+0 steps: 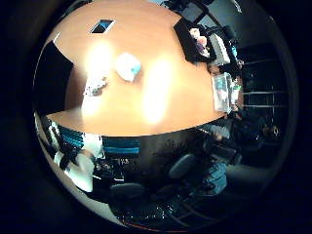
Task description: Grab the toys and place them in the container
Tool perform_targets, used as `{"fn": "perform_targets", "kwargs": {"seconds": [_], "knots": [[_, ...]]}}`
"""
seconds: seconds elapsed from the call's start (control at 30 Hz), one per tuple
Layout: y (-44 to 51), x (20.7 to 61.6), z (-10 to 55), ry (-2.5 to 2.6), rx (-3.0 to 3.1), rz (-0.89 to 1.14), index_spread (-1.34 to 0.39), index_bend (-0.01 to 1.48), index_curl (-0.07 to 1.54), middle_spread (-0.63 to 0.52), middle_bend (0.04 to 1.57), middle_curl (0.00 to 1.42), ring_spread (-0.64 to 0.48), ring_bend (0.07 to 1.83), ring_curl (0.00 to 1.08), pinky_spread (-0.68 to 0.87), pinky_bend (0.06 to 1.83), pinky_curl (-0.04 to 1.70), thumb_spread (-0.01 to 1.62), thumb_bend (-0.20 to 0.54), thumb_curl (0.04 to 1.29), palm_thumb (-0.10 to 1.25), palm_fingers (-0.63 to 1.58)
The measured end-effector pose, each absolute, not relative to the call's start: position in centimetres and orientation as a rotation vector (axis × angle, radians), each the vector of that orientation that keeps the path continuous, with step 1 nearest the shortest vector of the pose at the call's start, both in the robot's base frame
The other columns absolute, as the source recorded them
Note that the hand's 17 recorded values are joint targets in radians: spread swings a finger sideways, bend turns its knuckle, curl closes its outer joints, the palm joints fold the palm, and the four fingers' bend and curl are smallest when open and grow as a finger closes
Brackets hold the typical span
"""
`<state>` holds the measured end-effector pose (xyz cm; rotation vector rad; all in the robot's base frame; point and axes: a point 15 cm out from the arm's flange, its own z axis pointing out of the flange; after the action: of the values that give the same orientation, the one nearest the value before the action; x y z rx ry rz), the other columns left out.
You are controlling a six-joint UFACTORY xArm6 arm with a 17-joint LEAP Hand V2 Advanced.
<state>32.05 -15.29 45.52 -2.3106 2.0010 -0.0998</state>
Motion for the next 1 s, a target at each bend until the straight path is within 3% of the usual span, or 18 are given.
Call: {"fn": "perform_targets", "kwargs": {"seconds": [0.27, 0.8, 1.0], "knots": [[-17.0, 36.3, 41.7, 2.027, -2.309, 0.016, -0.36, 0.16, 0.26, 0.19, 0.19, 0.29, 0.27, 0.21, 0.25, 0.44, 0.42, 0.31, 1.02, -0.035, 0.28, 0.5, 0.0], [-18.6, 44.0, 33.9, 2.033, -2.288, 0.011, -0.43, 0.14, 0.22, 0.25, 0.17, 0.26, 0.32, 0.19, 0.25, 0.42, 0.39, 0.31, 0.84, -0.041, 0.26, 0.15, -0.08], [-20.2, 47.1, 31.5, 2.038, -2.262, -0.077, -0.41, 0.14, 0.21, 0.24, 0.17, 0.25, 0.29, 0.19, 0.24, 0.4, 0.36, 0.31, 0.83, -0.034, 0.28, 0.11, -0.08]]}}
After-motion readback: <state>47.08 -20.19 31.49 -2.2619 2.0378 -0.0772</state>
